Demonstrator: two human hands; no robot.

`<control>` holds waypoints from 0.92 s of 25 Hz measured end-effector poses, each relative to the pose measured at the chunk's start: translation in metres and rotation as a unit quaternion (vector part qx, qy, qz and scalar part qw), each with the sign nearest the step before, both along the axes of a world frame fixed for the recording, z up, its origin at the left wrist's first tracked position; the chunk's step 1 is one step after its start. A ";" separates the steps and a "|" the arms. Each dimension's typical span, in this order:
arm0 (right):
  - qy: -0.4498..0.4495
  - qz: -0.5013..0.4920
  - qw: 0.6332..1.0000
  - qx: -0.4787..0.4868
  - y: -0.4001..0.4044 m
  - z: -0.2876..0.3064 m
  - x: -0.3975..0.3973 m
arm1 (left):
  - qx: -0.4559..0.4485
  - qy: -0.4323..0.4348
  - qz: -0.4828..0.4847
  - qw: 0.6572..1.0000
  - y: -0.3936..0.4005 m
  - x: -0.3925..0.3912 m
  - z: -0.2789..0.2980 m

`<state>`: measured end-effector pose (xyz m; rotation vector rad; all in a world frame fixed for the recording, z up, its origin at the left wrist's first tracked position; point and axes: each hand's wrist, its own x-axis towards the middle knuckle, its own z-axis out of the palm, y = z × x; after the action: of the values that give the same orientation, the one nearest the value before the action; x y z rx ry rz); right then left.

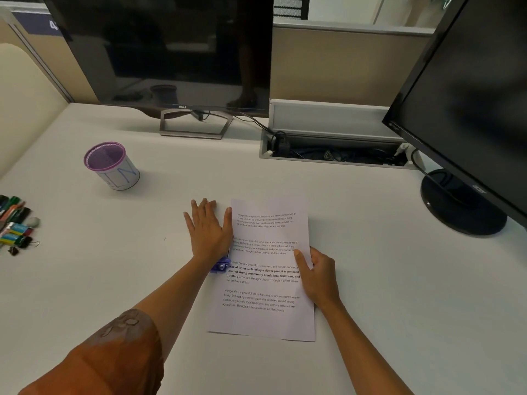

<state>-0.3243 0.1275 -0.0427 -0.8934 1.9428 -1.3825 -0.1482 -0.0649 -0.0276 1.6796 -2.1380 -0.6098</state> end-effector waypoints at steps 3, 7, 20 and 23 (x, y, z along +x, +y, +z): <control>0.004 -0.002 1.000 0.001 -0.001 -0.001 0.001 | -0.014 -0.005 -0.003 1.000 -0.002 0.001 -0.004; 0.012 0.000 1.000 -0.006 0.001 -0.003 0.001 | -0.017 0.002 -0.004 1.000 -0.002 0.001 -0.005; 0.034 -0.002 0.999 -0.011 0.000 0.003 0.002 | 0.025 -0.056 -0.003 0.998 0.002 -0.005 0.014; 0.043 0.002 0.999 -0.009 0.000 0.004 0.002 | -0.028 -0.183 -0.031 0.982 0.006 -0.009 0.027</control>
<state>-0.3221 0.1279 -0.0390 -0.9792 1.9931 -1.3816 -0.1577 -0.0587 -0.0009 1.8134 -2.4398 -0.2679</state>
